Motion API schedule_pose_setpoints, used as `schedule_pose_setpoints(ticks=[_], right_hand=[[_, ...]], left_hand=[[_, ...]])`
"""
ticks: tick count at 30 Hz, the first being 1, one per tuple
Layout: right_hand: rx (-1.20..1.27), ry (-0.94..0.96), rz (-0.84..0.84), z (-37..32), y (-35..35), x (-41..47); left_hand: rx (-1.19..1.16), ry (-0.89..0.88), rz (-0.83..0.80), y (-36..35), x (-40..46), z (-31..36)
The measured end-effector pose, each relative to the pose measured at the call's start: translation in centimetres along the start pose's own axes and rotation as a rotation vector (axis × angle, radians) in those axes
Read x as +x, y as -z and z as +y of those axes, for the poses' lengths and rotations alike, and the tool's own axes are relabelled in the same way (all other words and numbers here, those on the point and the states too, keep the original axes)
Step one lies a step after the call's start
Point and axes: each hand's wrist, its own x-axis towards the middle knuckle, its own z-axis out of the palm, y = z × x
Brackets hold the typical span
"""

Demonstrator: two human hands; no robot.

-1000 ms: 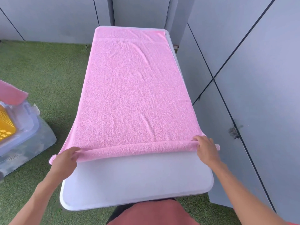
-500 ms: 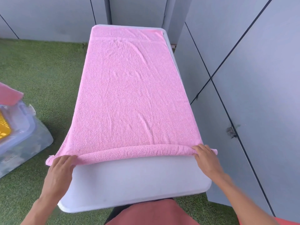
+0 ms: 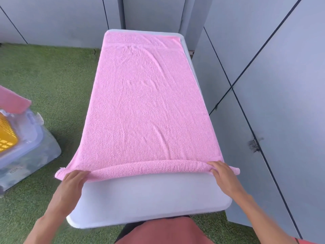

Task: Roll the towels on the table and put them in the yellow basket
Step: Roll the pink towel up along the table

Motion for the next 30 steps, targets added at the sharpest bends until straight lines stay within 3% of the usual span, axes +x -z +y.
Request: schedule_pose_setpoints(ticks=[4, 11, 15, 18, 21, 25, 28, 30], right_hand=[[-0.026, -0.022, -0.215, 0.5, 1.3, 1.4], [-0.036, -0.010, -0.083, 0.3, 0.4, 1.0], [-0.051, -0.029, -0.217, 0.5, 1.2, 1.9], [-0.085, -0.025, -0.298, 0.3, 1.9, 3.3], [-0.070, -0.021, -0.179, -0.1, 1.4, 3.9], [0.063, -0.055, 0.140, 0.4, -0.4, 2.4], [-0.163, -0.104, 0.379, -0.2, -0.8, 1.4], [-0.222, -0.040, 0.407, -1.1, -1.0, 1.2]], left_hand=[[0.047, -0.013, -0.131, 1.6, 1.5, -1.0], [0.036, -0.023, -0.172, 2.0, -0.8, -0.5], [0.080, 0.103, -0.154, 1.6, -0.5, -0.1], [0.090, 0.146, -0.238, 1.7, 1.2, -0.5], [-0.030, 0.212, -0.226, 1.8, 1.9, -0.3], [-0.151, 0.259, 0.043, 0.7, 1.1, 0.1], [-0.171, 0.225, 0.173, 0.2, 0.6, 0.8], [-0.035, 0.211, 0.204, 0.2, 0.5, 1.7]])
